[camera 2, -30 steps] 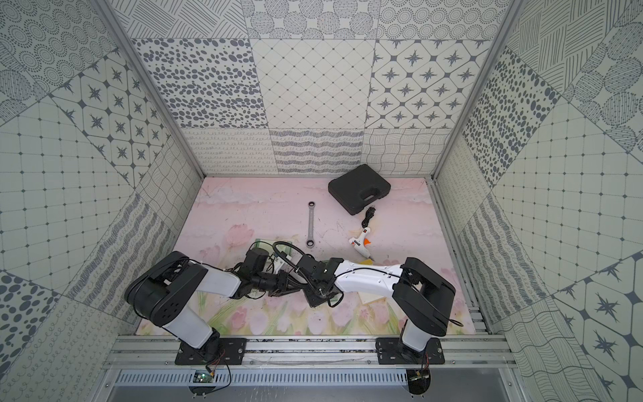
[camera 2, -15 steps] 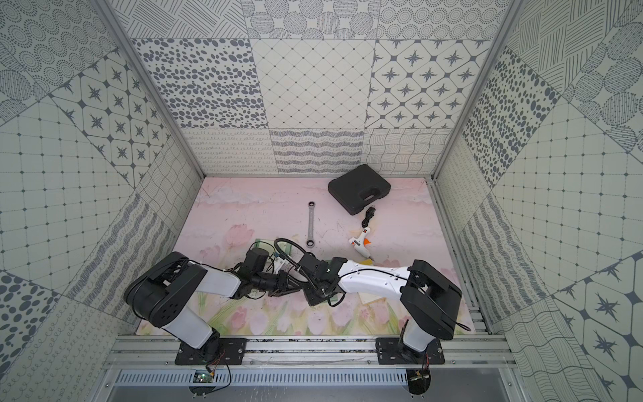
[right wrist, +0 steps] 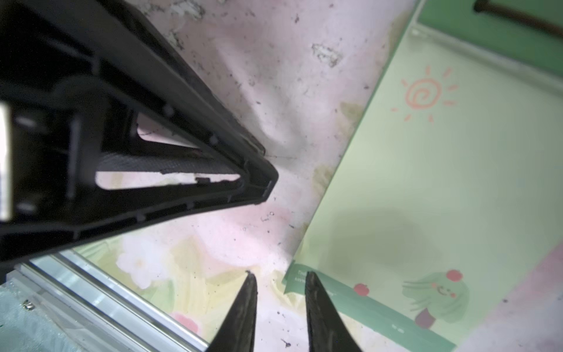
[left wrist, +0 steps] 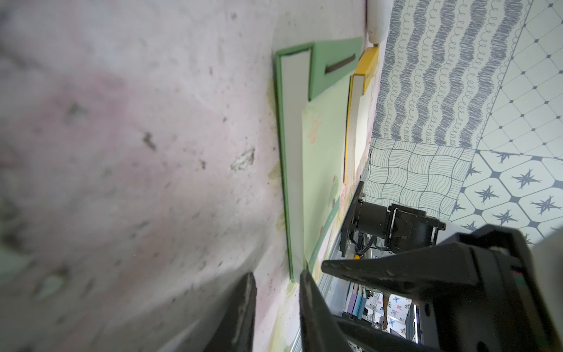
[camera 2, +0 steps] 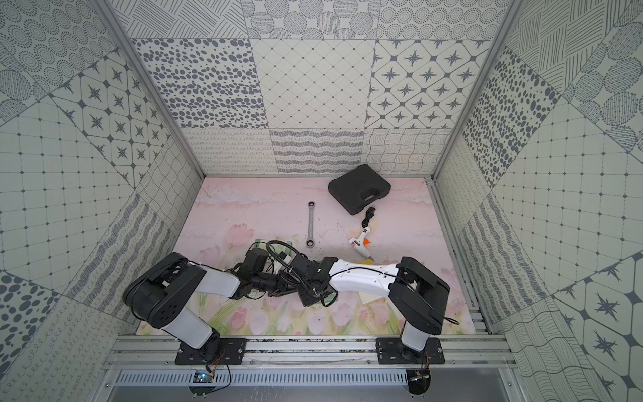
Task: Tear off pages from different memo pads
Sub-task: Tear off the paper from the memo pad.
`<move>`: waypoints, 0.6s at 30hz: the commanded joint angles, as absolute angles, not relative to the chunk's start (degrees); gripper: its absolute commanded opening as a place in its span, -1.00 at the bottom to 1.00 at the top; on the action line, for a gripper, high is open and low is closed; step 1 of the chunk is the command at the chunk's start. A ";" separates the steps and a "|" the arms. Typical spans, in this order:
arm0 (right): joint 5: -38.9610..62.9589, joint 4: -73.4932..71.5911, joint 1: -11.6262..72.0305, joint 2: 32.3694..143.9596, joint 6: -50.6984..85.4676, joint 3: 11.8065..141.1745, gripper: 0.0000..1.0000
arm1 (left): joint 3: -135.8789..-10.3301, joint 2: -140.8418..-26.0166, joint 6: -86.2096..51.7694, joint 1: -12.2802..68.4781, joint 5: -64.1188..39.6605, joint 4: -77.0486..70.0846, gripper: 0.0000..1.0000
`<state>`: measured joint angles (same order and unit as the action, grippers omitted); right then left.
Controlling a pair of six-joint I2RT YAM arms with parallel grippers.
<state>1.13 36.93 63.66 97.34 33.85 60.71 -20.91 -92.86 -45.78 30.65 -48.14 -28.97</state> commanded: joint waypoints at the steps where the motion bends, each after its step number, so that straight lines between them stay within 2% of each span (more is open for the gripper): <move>1: -0.63 38.13 64.15 98.77 33.44 62.06 -0.38 | -20.34 -92.81 -44.29 30.76 -43.12 -22.40 -0.45; 12: -1.59 39.64 64.16 100.61 33.81 62.57 -0.40 | -20.47 -93.14 -44.29 30.72 -43.24 -22.50 -0.44; 18: -2.01 40.02 64.07 100.55 33.93 62.19 -0.49 | -20.51 -93.17 -44.25 30.76 -43.24 -22.54 -0.44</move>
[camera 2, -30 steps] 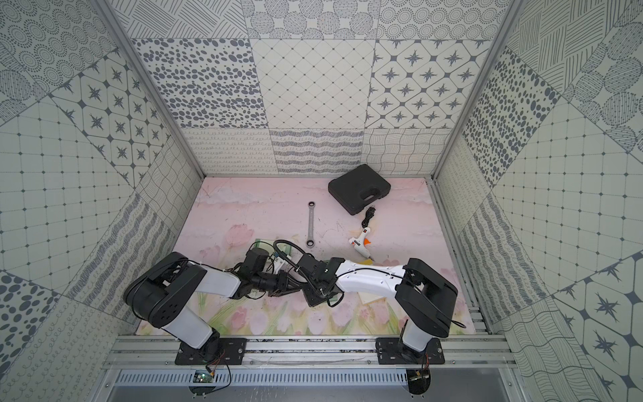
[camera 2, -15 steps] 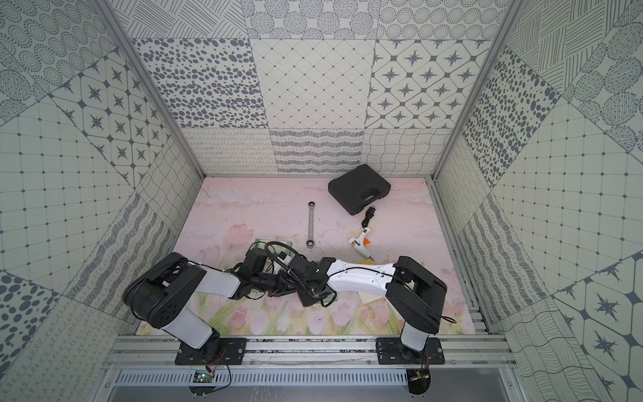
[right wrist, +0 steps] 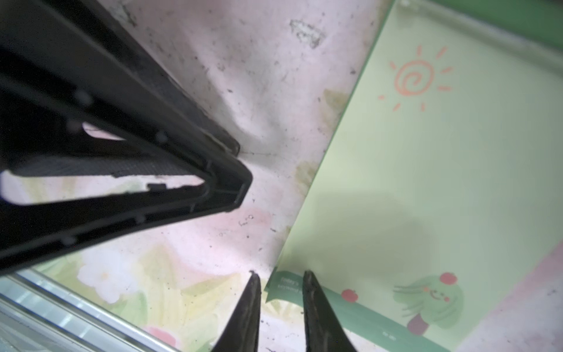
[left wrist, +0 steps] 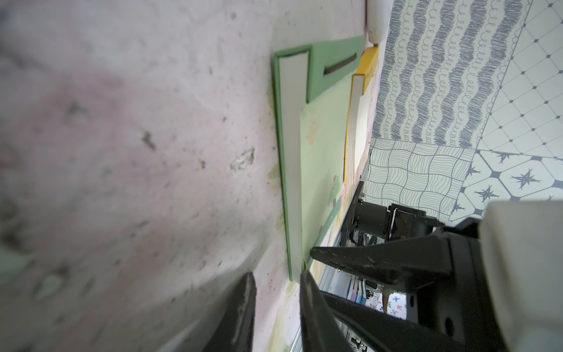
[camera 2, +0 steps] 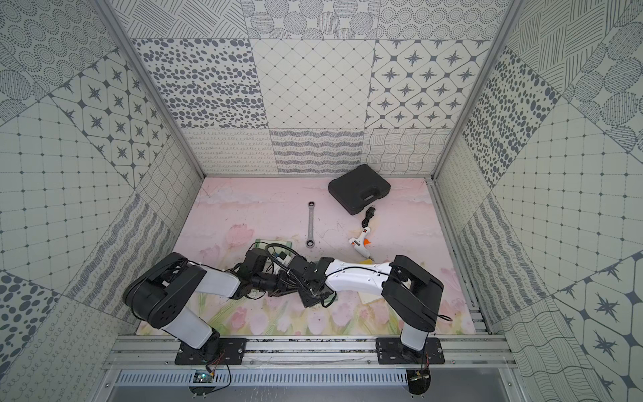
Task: Tear off pages from different memo pads
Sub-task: Tear off the paper from the memo pad.
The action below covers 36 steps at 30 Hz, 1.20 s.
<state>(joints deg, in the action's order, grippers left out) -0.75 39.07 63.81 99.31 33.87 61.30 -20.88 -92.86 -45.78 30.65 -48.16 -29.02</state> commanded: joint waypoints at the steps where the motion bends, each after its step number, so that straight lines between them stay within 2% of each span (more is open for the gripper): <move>1: -2.19 40.23 64.07 100.48 33.82 62.23 -0.52 | -20.55 -93.16 -44.29 30.76 -43.22 -22.52 -0.44; 13: -0.75 38.67 64.07 100.15 33.75 61.89 -0.73 | -20.56 -93.26 -44.28 30.66 -43.11 -22.53 -0.44; 20: 0.75 37.21 64.08 99.42 33.57 61.63 -1.00 | -20.52 -93.45 -44.27 30.74 -43.15 -22.55 -0.44; 26: 0.77 37.90 63.31 96.77 32.90 61.88 -1.00 | -20.49 -93.19 -43.98 30.72 -43.07 -22.46 -0.43; 27: 0.82 38.06 62.99 96.16 32.61 61.89 -1.00 | -20.56 -93.17 -43.87 30.74 -43.14 -22.41 -0.40; 30: 0.70 38.81 61.81 94.02 31.72 62.11 -1.00 | -20.68 -93.53 -43.87 30.85 -43.71 -23.08 -0.13; 36: 2.86 39.60 58.89 91.22 29.91 61.89 -1.00 | -21.08 -94.57 -43.83 31.60 -44.45 -24.25 0.07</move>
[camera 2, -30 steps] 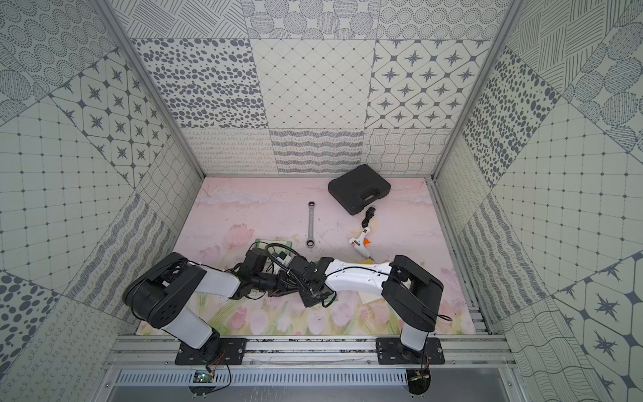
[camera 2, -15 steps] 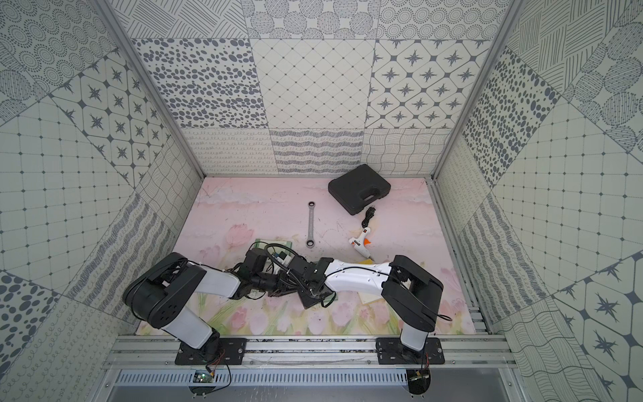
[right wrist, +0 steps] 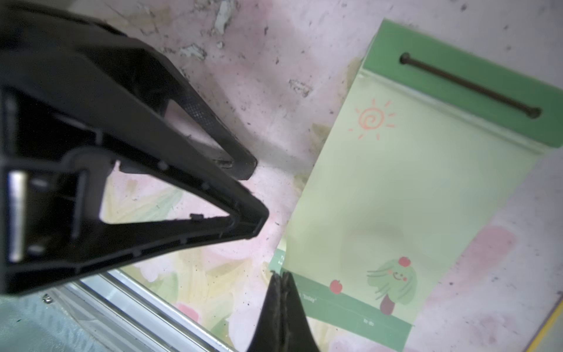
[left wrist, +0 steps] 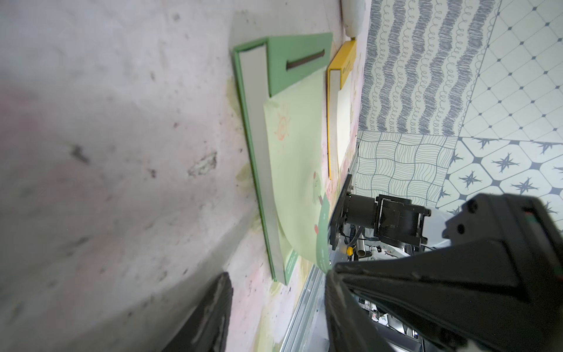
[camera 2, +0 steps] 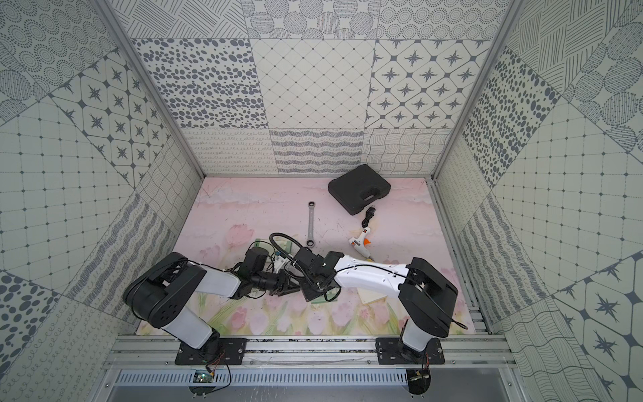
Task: Tear off pages from different memo pads
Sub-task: Tear off the paper from the memo pad.
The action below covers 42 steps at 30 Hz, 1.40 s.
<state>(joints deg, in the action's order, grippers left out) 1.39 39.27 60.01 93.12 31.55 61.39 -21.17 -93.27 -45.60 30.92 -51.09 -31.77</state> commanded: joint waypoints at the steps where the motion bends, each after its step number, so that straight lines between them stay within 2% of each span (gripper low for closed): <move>1: 3.38 39.43 58.30 90.78 29.72 61.68 -1.00 | -21.33 -94.48 -43.64 32.04 -44.47 -24.26 0.08; 14: 5.57 38.67 54.70 89.60 27.34 60.05 -1.00 | -22.13 -94.31 -42.83 34.23 -44.61 -24.99 -0.13; 33: 8.43 34.86 52.76 87.12 25.35 57.81 -1.00 | -27.98 -101.68 -42.65 36.05 -44.18 -23.91 -0.22; 34: 8.55 34.60 52.73 86.87 25.00 57.52 -0.88 | -27.91 -102.16 -43.31 35.97 -44.27 -24.89 -0.22; 38: 7.59 33.77 52.76 85.15 23.31 56.01 -0.15 | -27.76 -102.31 -43.50 36.04 -43.32 -25.20 -0.21; 42: 5.94 33.57 52.88 83.24 20.61 54.55 0.28 | -28.07 -102.28 -42.98 36.04 -42.70 -24.61 -0.20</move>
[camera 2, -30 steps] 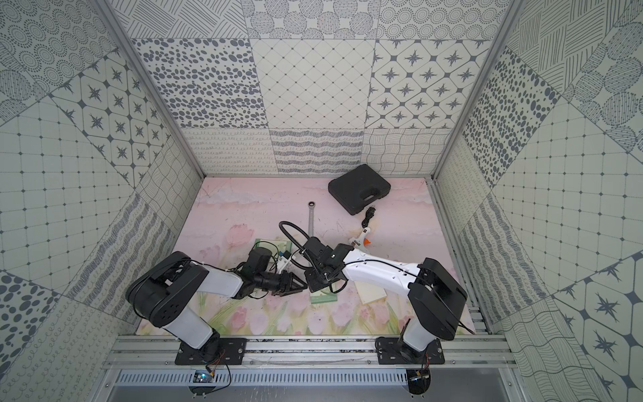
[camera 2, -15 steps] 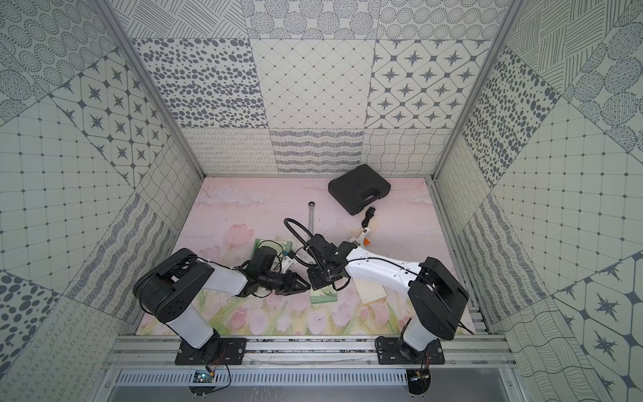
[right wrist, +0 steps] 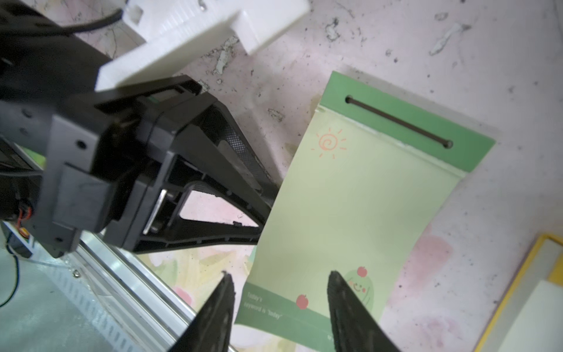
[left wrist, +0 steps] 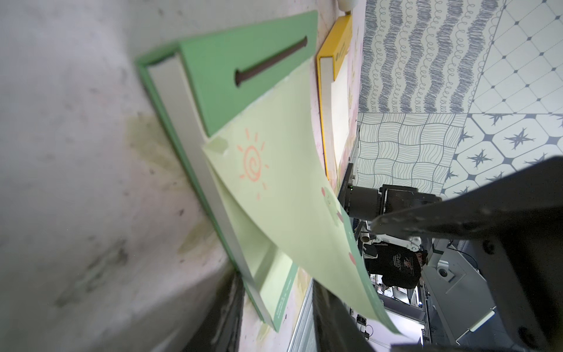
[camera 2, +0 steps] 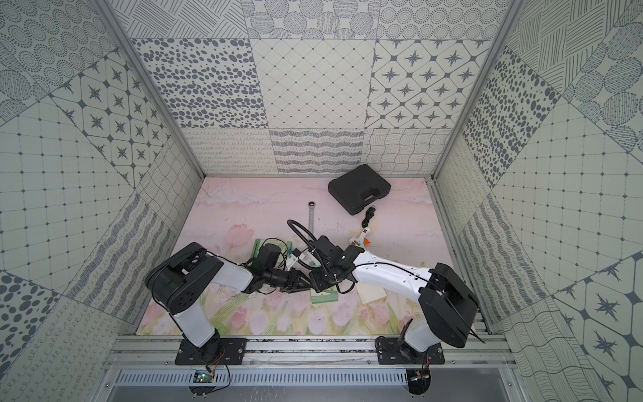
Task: Tear off pages from different memo pads
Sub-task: Tear off the paper from the memo pad.
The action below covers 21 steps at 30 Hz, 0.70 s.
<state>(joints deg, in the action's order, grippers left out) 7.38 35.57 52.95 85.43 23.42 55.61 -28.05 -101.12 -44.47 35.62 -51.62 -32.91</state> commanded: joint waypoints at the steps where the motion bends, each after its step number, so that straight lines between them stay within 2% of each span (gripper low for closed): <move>1: 5.57 33.74 53.01 82.95 19.80 54.30 0.37 | -28.17 -102.38 -42.98 35.98 -42.70 -24.61 -0.19; 4: 3.25 33.92 55.13 82.13 16.54 54.06 0.59 | -28.56 -102.48 -42.87 36.03 -42.64 -24.39 -0.18; 7: -1.74 33.84 59.13 81.49 12.89 54.20 0.70 | -29.03 -102.61 -42.82 36.03 -42.53 -24.31 -0.16; 11: -7.04 34.85 61.48 82.94 11.32 54.80 0.73 | -29.40 -102.70 -42.99 36.03 -42.71 -24.52 -0.16; 14: -9.88 35.72 62.80 85.34 10.18 55.00 0.64 | -29.61 -102.57 -43.14 36.04 -42.85 -24.75 -0.15; 16: -11.72 36.06 63.81 86.76 9.34 55.04 0.48 | -29.48 -102.39 -43.02 36.06 -42.97 -24.70 -0.15; 21: -16.21 33.59 65.26 87.56 8.31 53.19 0.27 | -29.10 -102.05 -42.83 35.95 -43.24 -24.81 -0.15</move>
